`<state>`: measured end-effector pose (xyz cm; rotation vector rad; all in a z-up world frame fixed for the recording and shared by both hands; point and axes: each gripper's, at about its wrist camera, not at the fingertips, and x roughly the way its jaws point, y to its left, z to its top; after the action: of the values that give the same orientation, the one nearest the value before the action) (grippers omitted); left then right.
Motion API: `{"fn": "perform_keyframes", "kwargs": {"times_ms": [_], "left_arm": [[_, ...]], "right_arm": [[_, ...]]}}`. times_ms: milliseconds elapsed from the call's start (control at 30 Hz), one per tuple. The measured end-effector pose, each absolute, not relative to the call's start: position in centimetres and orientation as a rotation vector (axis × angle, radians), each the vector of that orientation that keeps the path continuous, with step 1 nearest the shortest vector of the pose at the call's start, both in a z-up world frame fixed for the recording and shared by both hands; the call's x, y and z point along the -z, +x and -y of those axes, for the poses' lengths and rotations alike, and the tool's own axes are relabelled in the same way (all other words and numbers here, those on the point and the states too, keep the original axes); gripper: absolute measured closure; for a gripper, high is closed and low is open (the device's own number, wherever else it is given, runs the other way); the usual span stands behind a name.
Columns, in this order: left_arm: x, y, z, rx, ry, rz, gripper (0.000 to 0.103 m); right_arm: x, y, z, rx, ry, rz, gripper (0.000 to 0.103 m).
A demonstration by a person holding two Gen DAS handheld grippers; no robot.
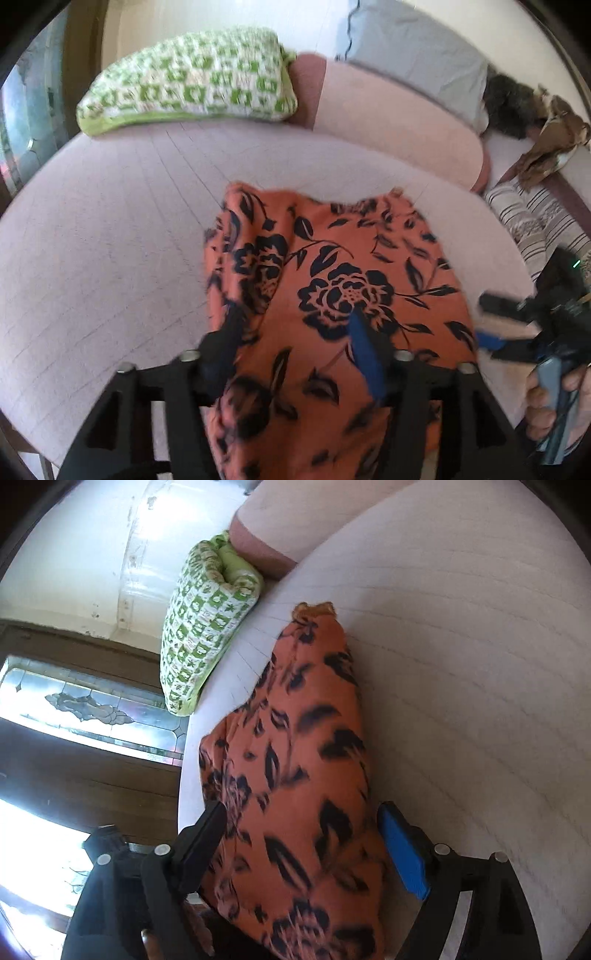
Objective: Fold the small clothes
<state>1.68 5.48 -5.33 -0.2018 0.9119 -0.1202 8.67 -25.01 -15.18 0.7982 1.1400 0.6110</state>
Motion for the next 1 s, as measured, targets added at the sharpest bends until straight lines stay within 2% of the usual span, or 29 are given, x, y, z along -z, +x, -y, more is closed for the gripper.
{"fn": "perform_keyframes", "kwargs": {"times_ms": [67,100,167,233,300,367,400,433,467,567,667,833,867,900,933,1000], "left_arm": [[5.2,0.0,-6.4,0.099,-0.23,-0.894,0.036],[5.7,-0.3,-6.9,0.092,-0.251,-0.91,0.036],[6.9,-0.6,-7.5,0.071,-0.275,-0.95,0.036],[8.2,-1.2,-8.4,0.029,-0.29,-0.997,0.036],[8.8,-2.0,-9.4,0.035,-0.363,-1.007,0.036],[8.5,-2.6,-9.7,0.042,-0.392,-1.005,0.036],[8.2,-2.8,-9.9,0.044,-0.387,-0.998,0.036],[7.9,-3.1,-10.0,0.05,-0.382,-0.991,0.036],[7.6,-3.4,-10.3,0.059,-0.391,-0.989,0.036],[7.6,-4.6,-11.6,0.084,-0.458,-0.996,0.036],[7.7,-5.5,-12.0,0.114,-0.546,-1.008,0.036],[8.4,-5.1,-11.0,0.166,-0.638,-1.011,0.037],[8.6,-4.9,-11.0,0.182,-0.677,-1.013,0.053],[8.8,-4.6,-10.8,0.192,-0.692,-1.023,0.08],[9.0,-4.6,-10.8,0.177,-0.688,-1.038,0.09],[9.8,-4.9,-11.1,0.151,-0.741,-1.045,0.092]], "right_arm": [[16.5,7.6,24.4,-0.645,0.842,-1.172,0.018],[17.2,7.3,24.2,-0.673,0.853,-1.185,0.021],[17.8,6.7,23.6,-0.669,0.839,-1.197,0.067],[16.1,5.7,23.9,-0.673,0.805,-1.143,0.073],[16.8,5.6,23.7,-0.627,0.729,-1.17,0.073],[18.5,6.0,24.1,-0.642,0.799,-1.2,0.063],[18.2,5.9,24.3,-0.652,0.816,-1.193,0.056],[17.4,5.6,24.6,-0.641,0.809,-1.186,0.036],[16.4,5.2,24.9,-0.624,0.761,-1.162,0.024],[13.2,4.3,25.6,-0.53,0.608,-1.041,0.024],[10.6,3.5,25.7,-0.567,0.586,-0.959,0.024],[9.0,3.8,19.9,-0.645,0.486,-0.955,0.024],[9.1,3.9,19.2,-0.655,0.481,-0.964,0.024],[9.4,3.7,18.8,-0.666,0.478,-0.97,0.024],[9.6,3.6,18.5,-0.67,0.471,-0.976,0.024],[9.9,3.5,18.4,-0.671,0.468,-0.99,0.024]]}}
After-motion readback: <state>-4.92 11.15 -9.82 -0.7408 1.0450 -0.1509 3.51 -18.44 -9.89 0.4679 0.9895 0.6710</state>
